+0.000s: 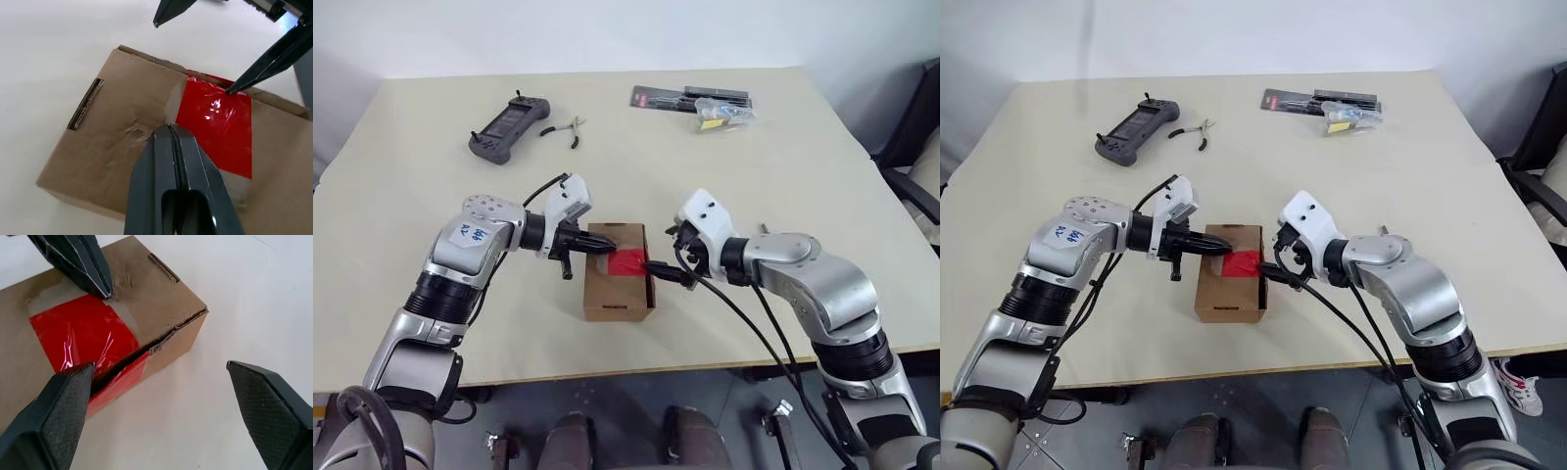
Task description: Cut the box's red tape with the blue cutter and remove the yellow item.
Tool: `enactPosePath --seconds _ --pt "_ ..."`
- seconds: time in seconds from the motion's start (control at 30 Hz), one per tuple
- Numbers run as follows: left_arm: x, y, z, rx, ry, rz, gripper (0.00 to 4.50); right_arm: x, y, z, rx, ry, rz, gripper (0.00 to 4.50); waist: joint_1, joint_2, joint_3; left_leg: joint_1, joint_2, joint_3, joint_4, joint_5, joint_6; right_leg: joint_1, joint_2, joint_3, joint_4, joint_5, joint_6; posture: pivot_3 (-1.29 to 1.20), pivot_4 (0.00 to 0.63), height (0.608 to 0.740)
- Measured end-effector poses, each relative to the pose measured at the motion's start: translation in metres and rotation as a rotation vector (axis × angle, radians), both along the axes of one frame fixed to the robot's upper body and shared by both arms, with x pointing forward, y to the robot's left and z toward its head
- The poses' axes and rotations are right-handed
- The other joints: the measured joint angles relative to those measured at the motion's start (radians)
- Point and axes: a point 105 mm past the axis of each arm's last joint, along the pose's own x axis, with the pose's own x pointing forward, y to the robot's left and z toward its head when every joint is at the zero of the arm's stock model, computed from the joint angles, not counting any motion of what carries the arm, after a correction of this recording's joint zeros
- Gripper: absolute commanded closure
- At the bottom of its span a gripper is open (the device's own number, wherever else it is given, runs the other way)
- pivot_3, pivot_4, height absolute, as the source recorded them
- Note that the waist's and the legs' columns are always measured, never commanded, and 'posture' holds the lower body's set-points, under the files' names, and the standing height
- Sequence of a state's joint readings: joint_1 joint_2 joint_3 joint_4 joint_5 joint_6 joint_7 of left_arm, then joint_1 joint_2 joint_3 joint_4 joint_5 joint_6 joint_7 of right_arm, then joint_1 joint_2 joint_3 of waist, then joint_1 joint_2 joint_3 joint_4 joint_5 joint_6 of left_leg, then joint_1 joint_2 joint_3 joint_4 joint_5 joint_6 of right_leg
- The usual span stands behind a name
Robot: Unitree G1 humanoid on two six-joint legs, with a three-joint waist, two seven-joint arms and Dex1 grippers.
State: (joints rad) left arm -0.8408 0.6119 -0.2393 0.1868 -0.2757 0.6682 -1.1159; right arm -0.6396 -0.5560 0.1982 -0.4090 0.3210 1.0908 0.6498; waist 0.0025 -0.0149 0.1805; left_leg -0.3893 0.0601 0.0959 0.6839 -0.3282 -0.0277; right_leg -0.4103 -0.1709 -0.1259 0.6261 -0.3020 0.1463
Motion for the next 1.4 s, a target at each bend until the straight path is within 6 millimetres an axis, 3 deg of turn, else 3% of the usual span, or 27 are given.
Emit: enactPosePath --seconds 0.1,0.2,0.23,0.4,0.5,0.7,0.87,1.07,1.4 --pt "0.000 0.001 -0.001 -0.004 0.000 0.002 4.50 -0.002 -0.017 -0.011 -0.068 0.006 -0.023 0.04 0.000 -0.001 -0.001 0.001 0.000 0.000 0.000 0.000 0.000 0.000 0.000 0.000 0.000 0.000 0.000 0.00 0.150 0.740" --pt "0.000 0.002 -0.002 -0.011 -0.002 0.007 4.50 -0.014 -0.032 -0.050 -0.176 0.091 -0.021 0.04 -0.001 -0.002 -0.001 0.001 0.000 0.000 0.000 0.000 0.000 0.001 0.000 0.000 0.000 0.000 0.000 0.00 0.150 0.740" --pt "0.000 0.004 -0.003 -0.017 0.002 0.015 4.50 -0.015 -0.032 -0.052 -0.170 0.085 -0.014 0.04 -0.001 -0.002 -0.002 0.001 0.000 0.001 0.000 0.000 0.000 0.001 0.000 0.001 0.000 0.000 0.000 0.00 0.150 0.740" --pt "0.001 0.002 -0.004 -0.022 -0.004 0.032 4.50 -0.016 -0.036 -0.054 -0.160 0.079 -0.021 0.04 -0.002 -0.002 -0.002 0.002 0.000 0.001 0.001 0.000 0.000 0.002 0.000 0.001 0.000 0.000 -0.001 0.00 0.150 0.740" --pt "0.000 0.003 -0.004 -0.028 -0.007 0.039 4.50 -0.016 -0.050 -0.054 -0.111 0.127 -0.084 0.04 0.002 -0.002 -0.002 0.002 0.000 0.001 0.001 0.000 0.000 0.002 0.000 0.002 0.000 0.000 -0.001 0.00 0.150 0.740" --pt "0.000 0.005 -0.005 -0.037 -0.009 0.058 4.50 -0.011 -0.064 -0.037 0.217 0.270 -0.208 0.04 0.003 -0.002 -0.002 0.002 0.000 0.001 0.001 0.000 0.000 0.002 0.000 0.002 0.000 0.000 -0.001 0.00 0.150 0.740" --pt "-0.001 0.005 -0.005 -0.045 -0.009 0.067 4.50 -0.012 -0.051 -0.046 0.338 0.449 -0.187 0.04 -0.002 -0.002 -0.002 0.002 0.000 0.001 0.001 0.000 0.000 0.002 0.000 0.002 0.000 0.000 -0.001 0.00 0.150 0.740" --pt "0.002 0.007 -0.007 -0.050 -0.006 0.085 4.50 0.011 -0.030 -0.045 0.405 0.560 -0.137 0.04 -0.013 -0.003 -0.005 0.006 0.002 0.003 0.001 0.001 -0.001 0.003 0.002 0.004 0.001 0.001 -0.003 0.00 0.150 0.740" --pt "0.000 0.019 -0.012 -0.038 0.002 0.110 4.50 0.026 -0.005 -0.046 0.412 0.634 -0.051 0.04 -0.037 -0.004 -0.014 0.012 0.003 0.004 -0.003 0.002 -0.002 0.005 0.004 0.006 0.002 0.002 -0.004 0.00 0.150 0.740"
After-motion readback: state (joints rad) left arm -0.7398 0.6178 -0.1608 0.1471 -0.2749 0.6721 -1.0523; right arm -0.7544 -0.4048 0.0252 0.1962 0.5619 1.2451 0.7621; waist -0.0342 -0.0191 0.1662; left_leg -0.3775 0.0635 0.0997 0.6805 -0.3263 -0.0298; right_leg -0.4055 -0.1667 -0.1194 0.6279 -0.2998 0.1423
